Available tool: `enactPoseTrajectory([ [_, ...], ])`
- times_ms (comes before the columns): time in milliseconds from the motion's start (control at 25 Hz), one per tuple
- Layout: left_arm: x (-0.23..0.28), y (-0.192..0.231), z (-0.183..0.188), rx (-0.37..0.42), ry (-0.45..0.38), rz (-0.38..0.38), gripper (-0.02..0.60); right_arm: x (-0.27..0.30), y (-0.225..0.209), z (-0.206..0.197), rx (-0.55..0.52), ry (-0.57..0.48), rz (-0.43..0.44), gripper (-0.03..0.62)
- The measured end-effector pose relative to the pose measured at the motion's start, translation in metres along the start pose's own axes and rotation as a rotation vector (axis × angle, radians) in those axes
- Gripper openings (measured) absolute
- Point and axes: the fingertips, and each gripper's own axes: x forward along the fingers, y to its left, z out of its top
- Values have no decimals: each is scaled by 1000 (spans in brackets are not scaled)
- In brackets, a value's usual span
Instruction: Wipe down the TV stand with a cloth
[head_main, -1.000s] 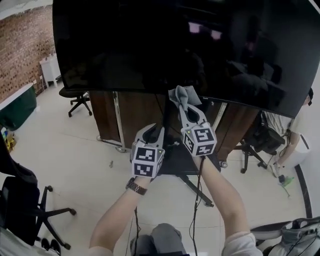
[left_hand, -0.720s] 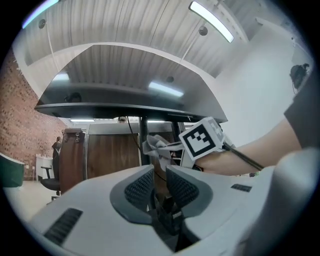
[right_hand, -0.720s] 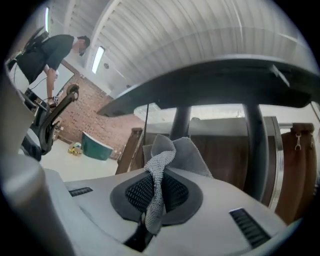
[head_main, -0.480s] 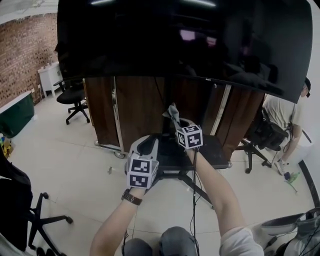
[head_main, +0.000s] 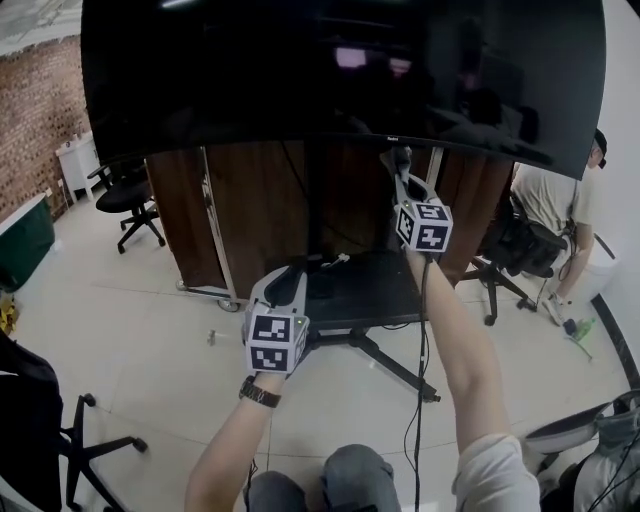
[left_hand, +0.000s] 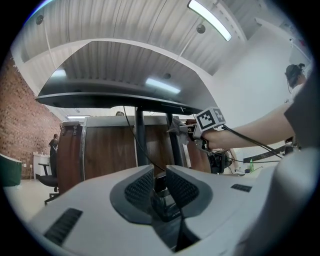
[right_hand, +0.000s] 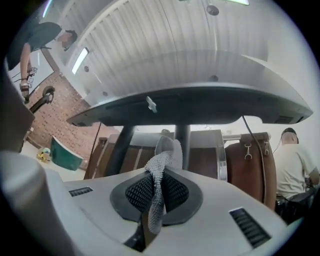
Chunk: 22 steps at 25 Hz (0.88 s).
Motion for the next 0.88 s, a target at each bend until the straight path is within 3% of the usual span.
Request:
enactPoseTrajectory([
  [240, -11, -4, -24, -30, 40, -10, 95, -37, -16, -134, 113, 286, -16, 25],
  [360, -18, -10, -34, -30, 52, -21, 95, -69, -8, -183, 140, 369, -21, 25],
  [480, -25, -12, -39, -28, 59, -22, 95, -83, 18, -175, 162, 331, 24, 25],
  [680, -33, -16, -36, -38, 40, -15, 95, -82, 143, -129, 189, 258, 314, 25],
  [760, -36, -21, -36, -40, 34, -20, 95, -77, 163, -132, 204, 282, 334, 25],
  [880, -39, -24, -36, -34, 25, -23, 95, -68, 145, -156, 176, 349, 273, 25],
])
